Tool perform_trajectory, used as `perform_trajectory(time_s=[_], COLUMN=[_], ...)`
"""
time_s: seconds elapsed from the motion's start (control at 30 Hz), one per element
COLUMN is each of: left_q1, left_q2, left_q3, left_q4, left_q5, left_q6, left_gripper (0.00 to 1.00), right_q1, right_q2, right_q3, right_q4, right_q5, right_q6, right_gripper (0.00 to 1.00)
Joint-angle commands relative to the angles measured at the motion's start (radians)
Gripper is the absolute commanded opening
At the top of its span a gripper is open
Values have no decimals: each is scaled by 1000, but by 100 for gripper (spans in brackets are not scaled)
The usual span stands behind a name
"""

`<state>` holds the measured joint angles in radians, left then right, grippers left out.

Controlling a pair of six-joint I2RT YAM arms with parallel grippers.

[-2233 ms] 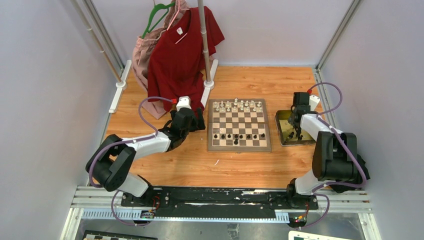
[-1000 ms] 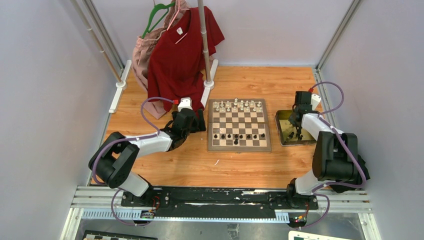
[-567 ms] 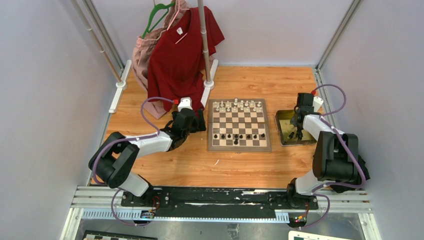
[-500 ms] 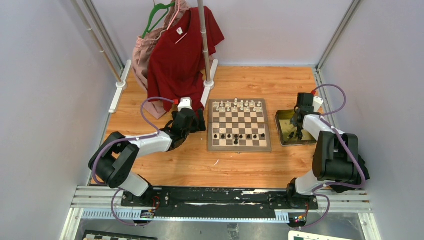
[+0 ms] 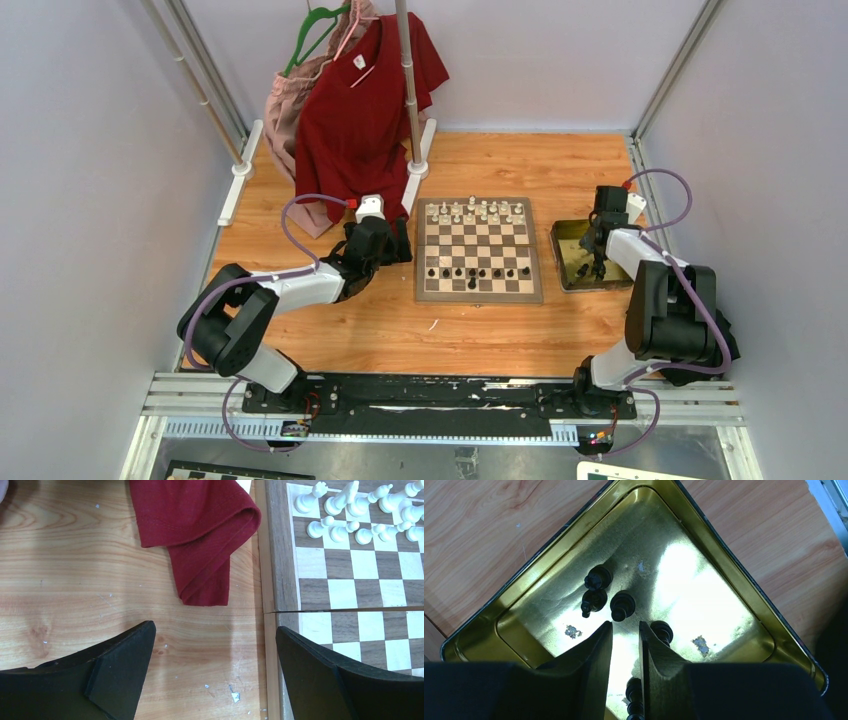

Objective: Set up the chess pieces on the board
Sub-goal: Pick up the chess piece from the storage box.

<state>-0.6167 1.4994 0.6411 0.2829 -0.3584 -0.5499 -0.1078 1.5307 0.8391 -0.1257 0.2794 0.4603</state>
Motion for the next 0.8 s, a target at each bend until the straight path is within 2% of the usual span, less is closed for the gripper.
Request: perform_trajectory(time_s=[0.0, 0.43, 0.77], left_q1=[7, 6, 7], left_q2=[9, 20, 29], left_q3=[8, 12, 13], left_q4=[29, 29, 32], left_q5=[-8, -6, -5], left_q6=[3, 3, 1], left_gripper=[96, 96, 96], right_q1=[-19, -28, -41], right_q2=[16, 33, 45], right_q3=[27, 42, 39], right_q4=[14, 23, 38], right_q5=[-23, -30, -41], right_q6=[0, -7, -9], right_gripper=[32, 33, 27])
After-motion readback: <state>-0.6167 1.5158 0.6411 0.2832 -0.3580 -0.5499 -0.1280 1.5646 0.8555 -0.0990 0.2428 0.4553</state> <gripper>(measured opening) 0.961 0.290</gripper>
